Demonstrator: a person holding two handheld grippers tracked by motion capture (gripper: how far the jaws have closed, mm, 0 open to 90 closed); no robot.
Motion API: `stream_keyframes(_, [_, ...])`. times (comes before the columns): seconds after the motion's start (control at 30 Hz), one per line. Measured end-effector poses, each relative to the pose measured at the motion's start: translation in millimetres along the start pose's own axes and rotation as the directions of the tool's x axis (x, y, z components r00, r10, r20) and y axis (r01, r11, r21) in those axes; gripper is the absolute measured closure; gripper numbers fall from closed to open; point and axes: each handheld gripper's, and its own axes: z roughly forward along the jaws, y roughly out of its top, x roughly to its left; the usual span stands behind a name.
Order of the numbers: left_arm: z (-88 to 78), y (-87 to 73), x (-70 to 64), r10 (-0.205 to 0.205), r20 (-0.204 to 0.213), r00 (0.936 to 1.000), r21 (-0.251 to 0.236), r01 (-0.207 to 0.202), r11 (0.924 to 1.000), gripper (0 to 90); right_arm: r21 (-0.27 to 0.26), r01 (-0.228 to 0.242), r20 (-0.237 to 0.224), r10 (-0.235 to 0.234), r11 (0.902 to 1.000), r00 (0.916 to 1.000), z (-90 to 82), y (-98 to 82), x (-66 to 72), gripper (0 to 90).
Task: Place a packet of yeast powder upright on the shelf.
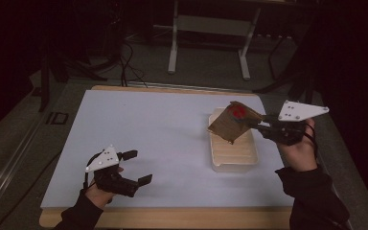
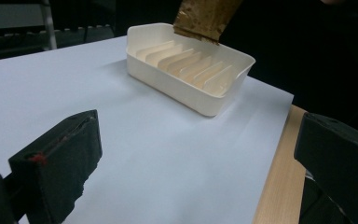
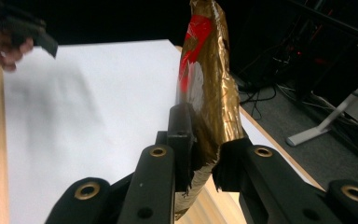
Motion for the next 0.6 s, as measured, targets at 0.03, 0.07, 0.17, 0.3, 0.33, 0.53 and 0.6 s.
stream_keyframes(0.03, [0.3, -0.2, 0.0, -0.002, 0.002, 1.0000, 0.000, 0.002, 1.0000, 1.4, 0.010, 0.004, -0.009, -0.004, 0.9999, 1.0000, -0.4, -1.9, -1.7, 79.5])
stream_keyframes(0.07, [0.6, -0.2, 0.1, -0.001, 0.002, 1.0000, 0.001, 0.001, 1.0000, 1.4, 0.029, 0.000, -0.013, 0.001, 0.9996, 0.9999, -0.6, -3.6, -3.4, 79.5])
stream_keyframes(0.17, [1.0, -0.4, 0.4, 0.002, 0.005, 1.0000, 0.002, -0.002, 1.0000, 1.4, 0.066, -0.006, -0.027, 0.008, 0.9978, 0.9996, -0.9, -8.9, -8.4, 79.6])
stream_keyframes(0.3, [1.5, -1.6, 1.5, -0.004, 0.003, 1.0000, 0.004, 0.004, 1.0000, 1.4, 0.103, -0.006, -0.044, 0.011, 0.9947, 0.9990, -0.8, -15.9, -13.6, 79.7])
stream_keyframes(0.33, [1.5, -2.1, 1.8, -0.006, 0.004, 1.0000, 0.002, 0.006, 1.0000, 1.4, 0.116, -0.006, -0.044, 0.011, 0.9933, 0.9990, -0.3, -17.2, -14.2, 79.7])
stream_keyframes(0.53, [1.6, -4.1, 4.2, -0.023, 0.004, 0.9997, 0.000, 0.023, 0.9997, 1.4, 0.151, -0.022, -0.074, 0.033, 0.9884, 0.9967, 5.5, -22.5, -18.3, 80.0])
stream_keyframes(0.6, [1.3, -4.1, 5.0, -0.024, 0.005, 0.9997, -0.002, 0.024, 0.9997, 1.5, 0.170, -0.003, -0.077, 0.017, 0.9855, 0.9969, 8.9, -23.0, -18.2, 80.0])
